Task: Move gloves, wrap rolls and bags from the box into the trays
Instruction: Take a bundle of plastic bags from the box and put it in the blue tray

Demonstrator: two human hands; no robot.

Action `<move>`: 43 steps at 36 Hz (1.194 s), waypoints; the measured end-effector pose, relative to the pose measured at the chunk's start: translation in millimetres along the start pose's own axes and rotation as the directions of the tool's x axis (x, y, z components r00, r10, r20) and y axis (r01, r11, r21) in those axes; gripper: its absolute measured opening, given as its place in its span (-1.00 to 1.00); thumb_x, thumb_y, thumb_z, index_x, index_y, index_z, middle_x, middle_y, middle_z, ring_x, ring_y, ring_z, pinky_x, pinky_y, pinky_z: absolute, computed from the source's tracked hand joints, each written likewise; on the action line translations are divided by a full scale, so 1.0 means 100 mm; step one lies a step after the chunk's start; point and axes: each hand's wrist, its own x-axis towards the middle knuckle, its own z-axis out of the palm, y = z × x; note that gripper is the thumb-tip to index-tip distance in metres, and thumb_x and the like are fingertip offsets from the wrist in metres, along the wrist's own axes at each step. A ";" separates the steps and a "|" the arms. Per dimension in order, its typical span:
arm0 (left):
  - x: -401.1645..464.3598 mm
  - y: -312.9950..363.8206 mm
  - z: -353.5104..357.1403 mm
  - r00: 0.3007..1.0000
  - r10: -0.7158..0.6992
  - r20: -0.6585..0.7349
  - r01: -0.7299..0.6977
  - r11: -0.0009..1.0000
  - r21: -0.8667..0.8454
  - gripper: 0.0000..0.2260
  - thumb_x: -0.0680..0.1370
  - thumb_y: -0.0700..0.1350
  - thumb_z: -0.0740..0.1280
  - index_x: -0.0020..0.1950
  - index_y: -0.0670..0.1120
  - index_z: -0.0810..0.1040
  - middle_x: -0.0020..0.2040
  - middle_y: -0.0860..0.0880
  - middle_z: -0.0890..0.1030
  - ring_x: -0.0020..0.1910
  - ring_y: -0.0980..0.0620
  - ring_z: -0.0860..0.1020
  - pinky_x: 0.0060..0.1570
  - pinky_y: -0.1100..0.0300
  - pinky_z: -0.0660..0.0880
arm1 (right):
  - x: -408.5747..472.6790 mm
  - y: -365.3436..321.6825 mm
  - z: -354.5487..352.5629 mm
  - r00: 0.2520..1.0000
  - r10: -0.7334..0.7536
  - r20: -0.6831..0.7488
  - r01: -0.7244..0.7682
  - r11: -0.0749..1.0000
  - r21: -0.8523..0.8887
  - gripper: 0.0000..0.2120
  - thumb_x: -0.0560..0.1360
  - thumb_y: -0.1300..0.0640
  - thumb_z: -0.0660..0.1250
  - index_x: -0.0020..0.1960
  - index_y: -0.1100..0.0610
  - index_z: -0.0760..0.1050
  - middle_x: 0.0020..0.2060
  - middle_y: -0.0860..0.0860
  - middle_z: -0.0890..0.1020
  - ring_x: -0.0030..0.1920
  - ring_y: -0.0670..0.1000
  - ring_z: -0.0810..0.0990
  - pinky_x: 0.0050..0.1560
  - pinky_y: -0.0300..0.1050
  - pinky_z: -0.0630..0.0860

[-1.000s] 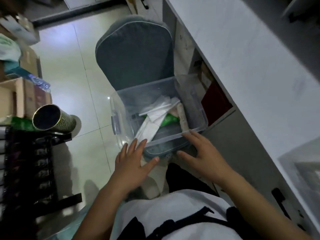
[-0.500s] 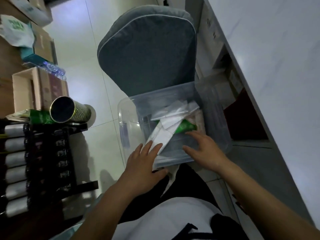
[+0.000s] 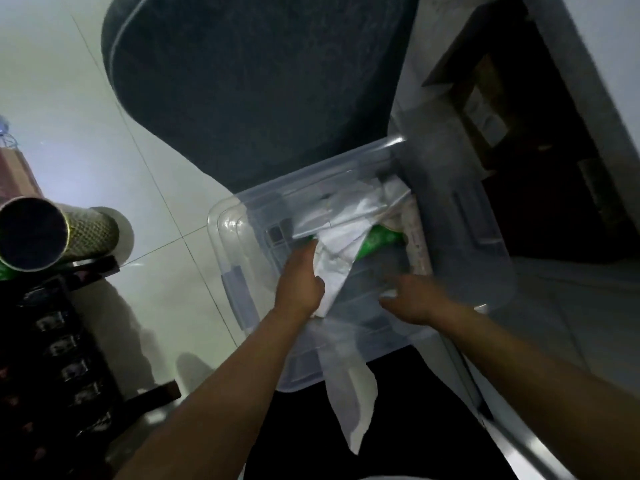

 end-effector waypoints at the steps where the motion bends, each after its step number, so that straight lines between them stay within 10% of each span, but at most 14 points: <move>1: 0.15 -0.05 0.01 1.000 0.006 -0.003 -0.006 0.998 0.068 -0.37 0.46 -0.35 0.26 0.52 -0.04 0.30 0.46 -0.12 0.39 0.40 -0.10 0.37 0.37 0.12 0.30 | 0.13 0.03 0.08 0.998 0.047 0.029 -0.045 0.998 -0.044 -0.54 0.53 -0.14 0.21 0.37 0.03 0.43 0.34 0.13 0.52 0.30 0.16 0.50 0.26 -0.06 0.43; 9: 1.08 -0.31 0.11 0.998 0.035 0.046 -0.055 0.825 0.562 -0.42 0.59 -0.23 0.23 0.58 0.02 0.12 0.55 -0.14 0.19 0.49 -0.21 0.22 0.44 -0.10 0.15 | 0.89 0.09 0.36 0.985 0.122 0.125 -0.140 0.979 0.151 -0.50 0.54 -0.03 0.29 0.45 0.08 0.37 0.40 0.15 0.45 0.35 0.15 0.45 0.29 -0.14 0.37; 21: 1.38 -0.24 0.17 0.951 0.307 -0.037 -0.185 0.661 0.727 -0.69 0.54 -0.23 0.31 0.28 -0.09 0.41 0.20 -0.14 0.54 0.15 -0.14 0.53 0.01 0.01 0.47 | 1.13 0.11 0.65 0.982 0.186 0.033 -0.179 0.859 0.480 -0.69 0.50 0.08 0.35 0.21 0.15 0.55 0.14 0.13 0.62 0.14 0.13 0.58 0.13 -0.10 0.47; 26: 1.21 -0.17 0.12 0.908 0.373 -0.190 -0.211 0.800 0.562 -0.74 0.53 -0.33 0.26 0.16 -0.10 0.56 0.03 -0.14 0.63 -0.04 -0.20 0.62 -0.16 0.02 0.51 | 1.07 0.06 0.61 0.979 0.183 -0.092 -0.085 0.769 0.634 -0.71 0.48 0.14 0.37 0.19 0.17 0.58 0.06 0.14 0.65 0.07 0.10 0.61 0.12 -0.07 0.51; 32: 0.71 -0.09 -0.04 0.923 0.275 -0.269 -0.194 0.936 0.293 -0.84 0.51 -0.29 0.27 -0.04 -0.07 0.55 -0.10 -0.05 0.62 -0.16 -0.11 0.57 -0.23 0.12 0.45 | 0.93 -0.05 0.30 0.976 0.210 -0.050 -0.027 0.347 0.937 -0.73 0.46 0.14 0.44 0.15 0.13 0.57 -0.09 0.04 0.63 -0.07 0.03 0.58 -0.19 -0.17 0.45; 36: 0.35 0.06 -0.17 0.989 0.042 -0.140 -0.050 0.998 -0.048 -0.89 0.47 -0.25 0.40 -0.10 -0.05 0.57 -0.23 -0.02 0.60 -0.23 -0.05 0.56 -0.22 0.15 0.46 | 0.78 -0.07 0.10 0.990 -0.011 0.139 -0.137 0.111 0.984 -0.55 0.44 0.04 0.43 0.31 0.04 0.47 0.11 0.01 0.62 0.17 0.06 0.57 0.23 0.08 0.45; 43: -0.16 0.33 -0.38 0.952 -0.052 0.302 0.248 0.709 -0.660 -0.80 0.47 -0.36 0.41 -0.08 -0.06 0.62 -0.17 -0.03 0.67 -0.18 0.00 0.65 -0.22 0.12 0.59 | 0.53 -0.05 -0.05 0.932 -0.357 0.057 -0.145 -0.225 0.963 -0.70 0.45 0.17 0.37 0.18 0.10 0.55 0.09 0.08 0.62 0.13 0.09 0.55 0.32 0.19 0.39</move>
